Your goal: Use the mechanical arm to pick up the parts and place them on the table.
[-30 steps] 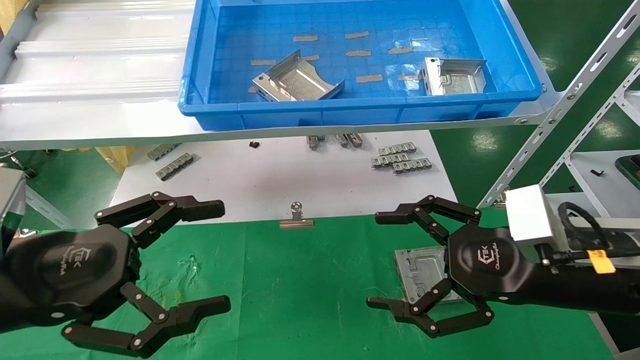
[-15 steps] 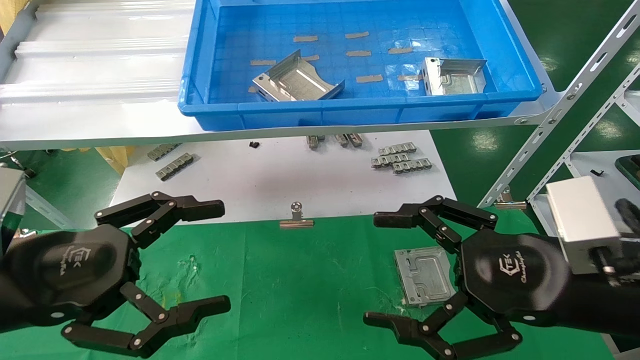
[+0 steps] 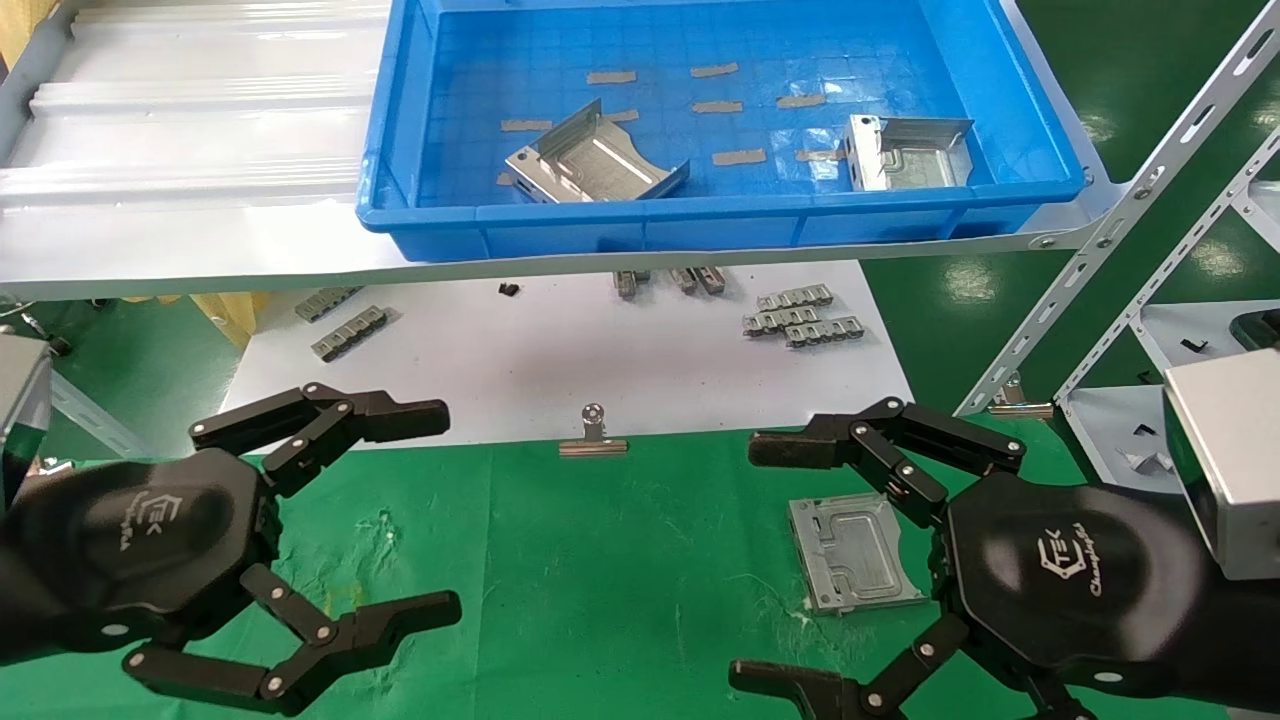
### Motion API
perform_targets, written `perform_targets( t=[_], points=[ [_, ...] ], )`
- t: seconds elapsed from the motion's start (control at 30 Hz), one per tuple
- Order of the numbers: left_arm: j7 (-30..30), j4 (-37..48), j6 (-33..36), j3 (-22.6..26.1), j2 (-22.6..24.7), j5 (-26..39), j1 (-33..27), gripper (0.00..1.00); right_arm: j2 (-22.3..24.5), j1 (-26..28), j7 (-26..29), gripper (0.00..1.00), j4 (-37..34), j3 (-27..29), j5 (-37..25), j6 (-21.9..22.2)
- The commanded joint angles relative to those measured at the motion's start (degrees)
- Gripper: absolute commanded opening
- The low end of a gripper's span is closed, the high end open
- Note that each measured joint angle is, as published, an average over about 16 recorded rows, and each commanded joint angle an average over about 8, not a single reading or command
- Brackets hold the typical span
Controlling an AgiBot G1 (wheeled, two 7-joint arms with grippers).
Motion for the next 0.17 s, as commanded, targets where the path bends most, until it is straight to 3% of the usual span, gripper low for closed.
perform_targets(
  t=[0.03,0.17],
  points=[
    [0.0,0.0,0.0,0.0,0.0,0.0,0.0,1.0,0.1,-0.1,0.0,1.0,0.1,0.1,0.1,0.0],
    [0.0,0.0,0.0,0.0,0.0,0.0,0.0,1.0,0.0,0.0,-0.1,1.0,-0.1,-0.1,0.0,0.0]
  ],
)
